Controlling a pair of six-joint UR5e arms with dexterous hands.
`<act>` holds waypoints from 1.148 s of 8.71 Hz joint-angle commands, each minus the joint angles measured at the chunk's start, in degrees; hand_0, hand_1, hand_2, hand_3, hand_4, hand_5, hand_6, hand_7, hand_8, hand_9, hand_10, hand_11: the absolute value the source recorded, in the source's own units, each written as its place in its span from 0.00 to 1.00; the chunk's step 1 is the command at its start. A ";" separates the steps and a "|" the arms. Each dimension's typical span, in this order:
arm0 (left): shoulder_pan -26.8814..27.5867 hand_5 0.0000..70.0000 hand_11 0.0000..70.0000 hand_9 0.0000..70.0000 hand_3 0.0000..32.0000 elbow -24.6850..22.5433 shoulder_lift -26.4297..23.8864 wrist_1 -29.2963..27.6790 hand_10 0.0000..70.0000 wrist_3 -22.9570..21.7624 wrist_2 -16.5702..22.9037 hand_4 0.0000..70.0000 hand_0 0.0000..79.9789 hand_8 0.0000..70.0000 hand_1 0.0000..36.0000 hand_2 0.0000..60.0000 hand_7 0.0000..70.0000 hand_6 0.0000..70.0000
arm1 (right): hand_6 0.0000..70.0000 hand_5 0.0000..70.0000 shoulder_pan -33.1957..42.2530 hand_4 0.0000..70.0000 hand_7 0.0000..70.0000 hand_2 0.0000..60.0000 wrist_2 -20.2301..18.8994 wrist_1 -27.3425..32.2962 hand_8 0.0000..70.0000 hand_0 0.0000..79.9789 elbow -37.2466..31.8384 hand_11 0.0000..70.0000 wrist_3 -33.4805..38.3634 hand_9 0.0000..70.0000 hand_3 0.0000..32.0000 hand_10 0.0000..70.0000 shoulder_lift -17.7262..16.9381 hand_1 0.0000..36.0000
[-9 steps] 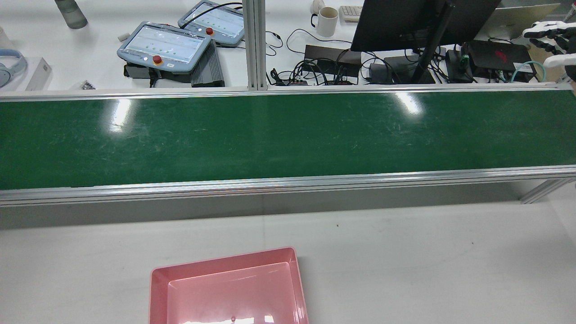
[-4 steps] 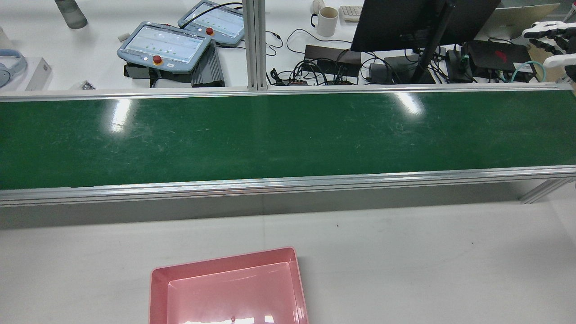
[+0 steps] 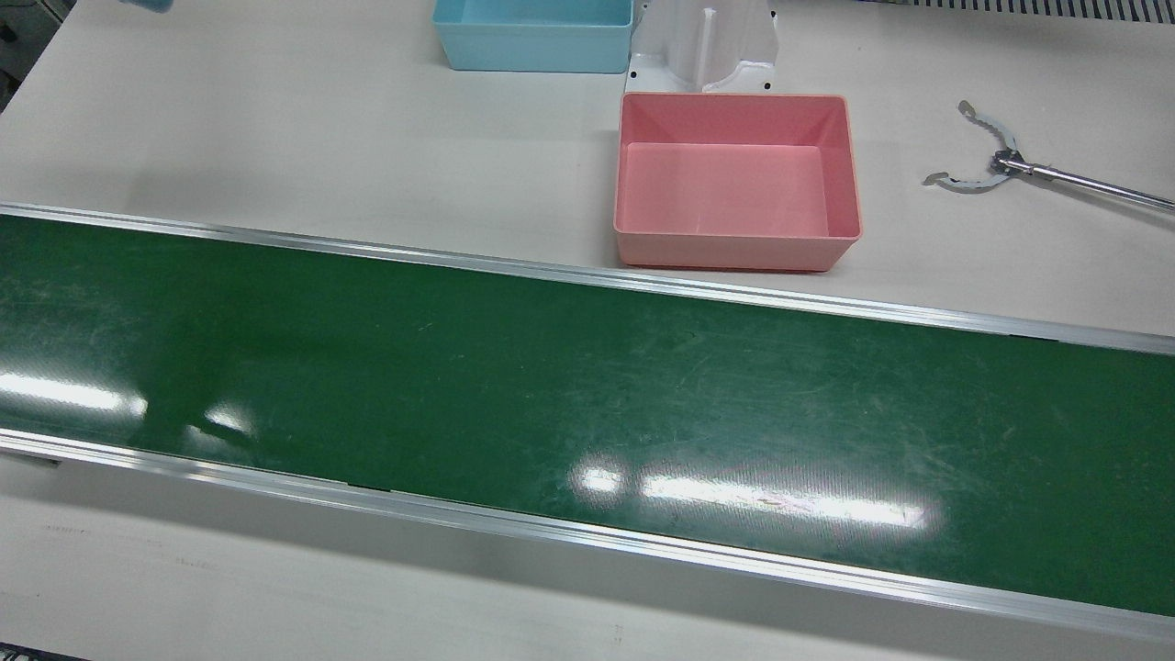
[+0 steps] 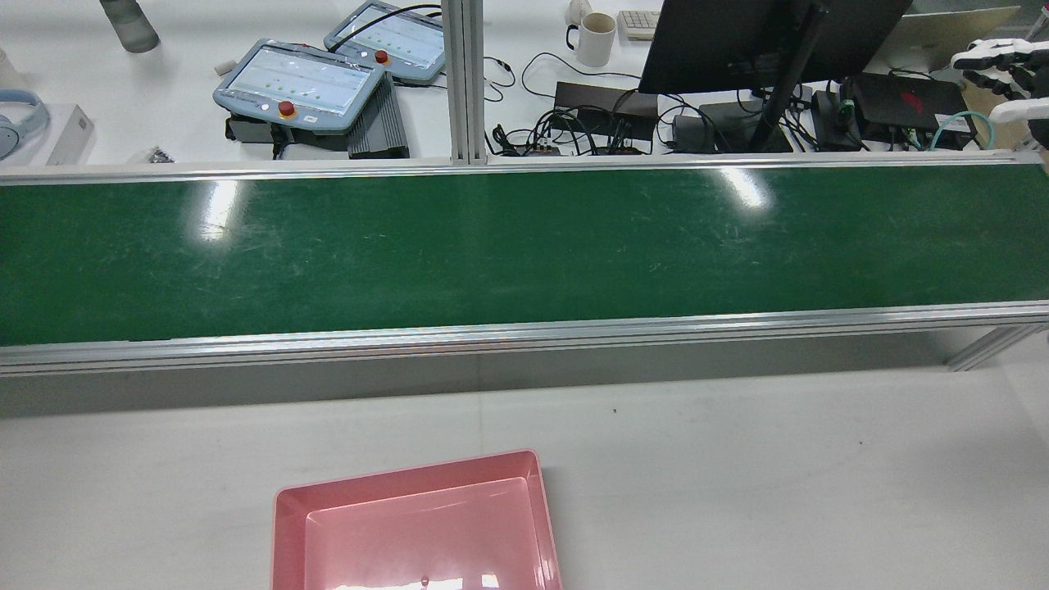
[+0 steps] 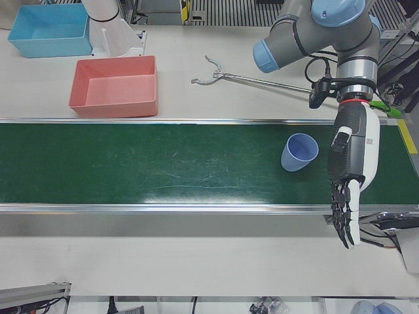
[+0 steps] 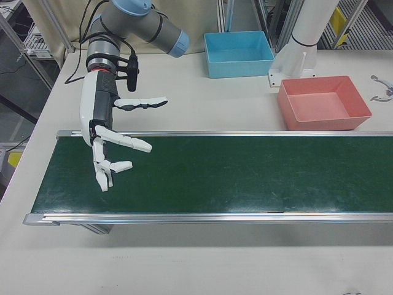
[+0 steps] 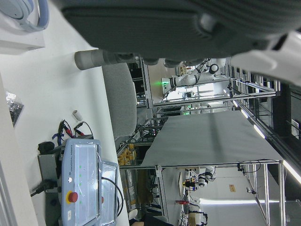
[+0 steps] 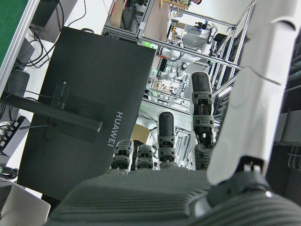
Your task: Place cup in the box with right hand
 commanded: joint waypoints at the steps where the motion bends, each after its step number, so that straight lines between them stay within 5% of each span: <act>1: -0.03 0.00 0.00 0.00 0.00 0.00 0.07 0.00 0.00 0.00 0.00 0.00 0.00 0.00 0.00 0.00 0.00 0.00 | 0.17 0.08 0.00 0.60 0.73 0.00 0.00 0.00 0.05 0.71 0.00 0.20 0.00 0.19 0.00 0.12 0.00 0.34; 10: 0.06 0.00 0.00 0.00 0.00 0.00 -0.02 0.00 0.00 -0.09 0.00 0.00 0.00 0.00 0.00 0.00 0.00 0.00 | 0.17 0.08 0.00 0.60 0.72 0.00 -0.09 0.00 0.05 0.71 -0.09 0.20 0.00 0.18 0.00 0.12 0.00 0.35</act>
